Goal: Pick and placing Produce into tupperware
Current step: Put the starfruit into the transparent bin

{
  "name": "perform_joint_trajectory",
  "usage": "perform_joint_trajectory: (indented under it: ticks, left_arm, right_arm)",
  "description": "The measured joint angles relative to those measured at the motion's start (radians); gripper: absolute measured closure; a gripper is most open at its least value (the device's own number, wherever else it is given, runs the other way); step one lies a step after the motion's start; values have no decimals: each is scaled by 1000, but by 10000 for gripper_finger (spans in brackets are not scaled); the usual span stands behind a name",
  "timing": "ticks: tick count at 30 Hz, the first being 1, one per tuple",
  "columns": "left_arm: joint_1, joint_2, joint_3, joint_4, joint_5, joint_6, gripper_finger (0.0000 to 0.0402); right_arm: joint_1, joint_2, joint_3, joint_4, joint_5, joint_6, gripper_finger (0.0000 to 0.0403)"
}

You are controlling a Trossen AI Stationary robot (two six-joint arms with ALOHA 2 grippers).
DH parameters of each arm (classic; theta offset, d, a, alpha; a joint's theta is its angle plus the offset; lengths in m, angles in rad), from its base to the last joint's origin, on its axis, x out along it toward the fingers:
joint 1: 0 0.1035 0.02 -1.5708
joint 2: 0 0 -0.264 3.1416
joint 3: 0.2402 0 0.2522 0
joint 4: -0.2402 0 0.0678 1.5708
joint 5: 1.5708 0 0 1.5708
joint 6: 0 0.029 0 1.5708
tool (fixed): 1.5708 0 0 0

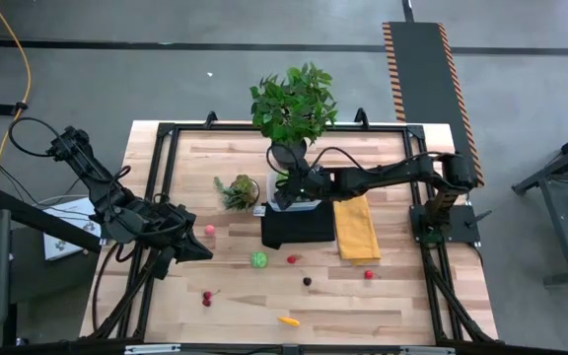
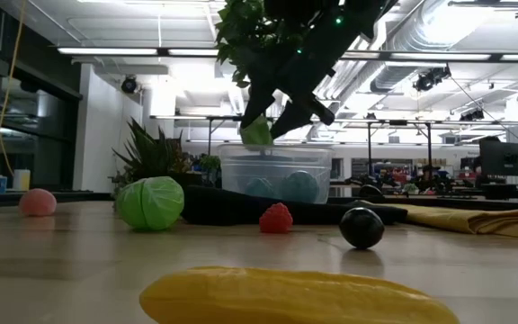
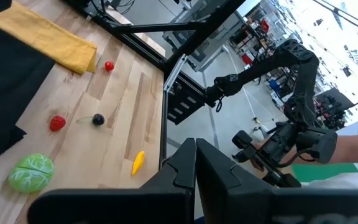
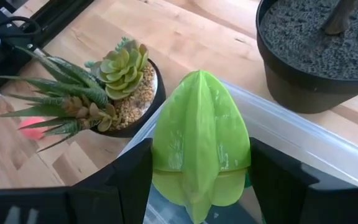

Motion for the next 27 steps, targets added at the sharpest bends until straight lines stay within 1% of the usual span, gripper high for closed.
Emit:
perform_joint_trajectory:
  ticks: [9,18,27]
  left_arm:
    - [0,0,0,0,0,0,401]
    - [0,0,0,0,0,0,401]
    - [0,0,0,0,0,0,401]
  right_arm:
    - [-6,1,0,-2,0,0,182]
    - [-7,1,0,-2,0,0,143]
    - [-7,1,0,-2,0,0,142]
